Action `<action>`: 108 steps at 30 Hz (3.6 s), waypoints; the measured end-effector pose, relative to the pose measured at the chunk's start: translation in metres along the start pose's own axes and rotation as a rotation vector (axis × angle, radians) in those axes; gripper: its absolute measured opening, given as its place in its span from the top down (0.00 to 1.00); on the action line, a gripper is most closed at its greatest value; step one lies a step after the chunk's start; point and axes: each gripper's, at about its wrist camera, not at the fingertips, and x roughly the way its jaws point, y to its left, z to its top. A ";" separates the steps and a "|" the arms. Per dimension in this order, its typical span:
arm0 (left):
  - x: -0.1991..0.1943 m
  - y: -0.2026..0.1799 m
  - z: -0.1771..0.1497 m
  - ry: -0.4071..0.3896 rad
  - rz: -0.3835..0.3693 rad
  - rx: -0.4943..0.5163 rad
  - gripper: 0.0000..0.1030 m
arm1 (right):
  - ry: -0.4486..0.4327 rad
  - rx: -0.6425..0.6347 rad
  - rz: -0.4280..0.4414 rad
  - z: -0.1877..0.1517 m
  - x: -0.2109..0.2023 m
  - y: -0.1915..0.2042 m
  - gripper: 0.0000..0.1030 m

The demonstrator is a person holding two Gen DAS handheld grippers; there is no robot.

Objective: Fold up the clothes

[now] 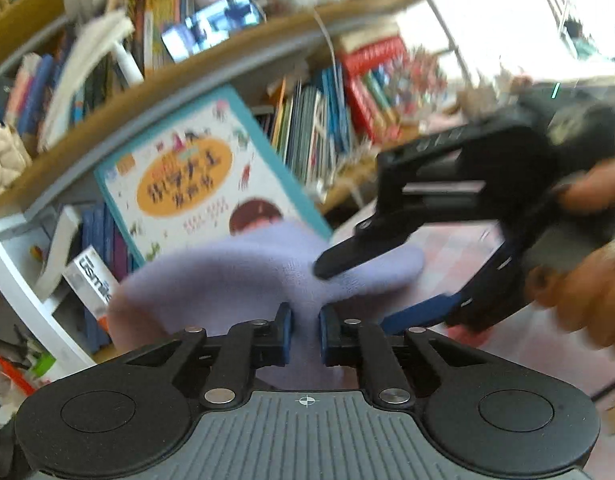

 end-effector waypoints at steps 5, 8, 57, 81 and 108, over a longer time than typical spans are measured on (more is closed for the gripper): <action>-0.027 0.003 0.008 -0.064 -0.048 -0.024 0.89 | -0.050 -0.024 0.018 0.003 -0.010 0.003 0.75; -0.042 0.005 0.012 -0.103 -0.078 -0.038 0.90 | -0.059 -0.045 0.036 0.003 -0.015 0.007 0.87; -0.116 0.125 -0.101 -0.003 -0.123 -0.705 0.35 | 0.172 -0.468 -0.199 -0.047 0.116 0.107 0.59; -0.075 0.102 -0.113 0.158 -0.123 -0.689 0.35 | 0.237 -1.460 -0.574 -0.161 -0.056 0.097 0.51; -0.081 0.086 -0.098 0.108 -0.225 -0.651 0.35 | -0.168 -1.685 -0.820 -0.085 0.035 0.151 0.94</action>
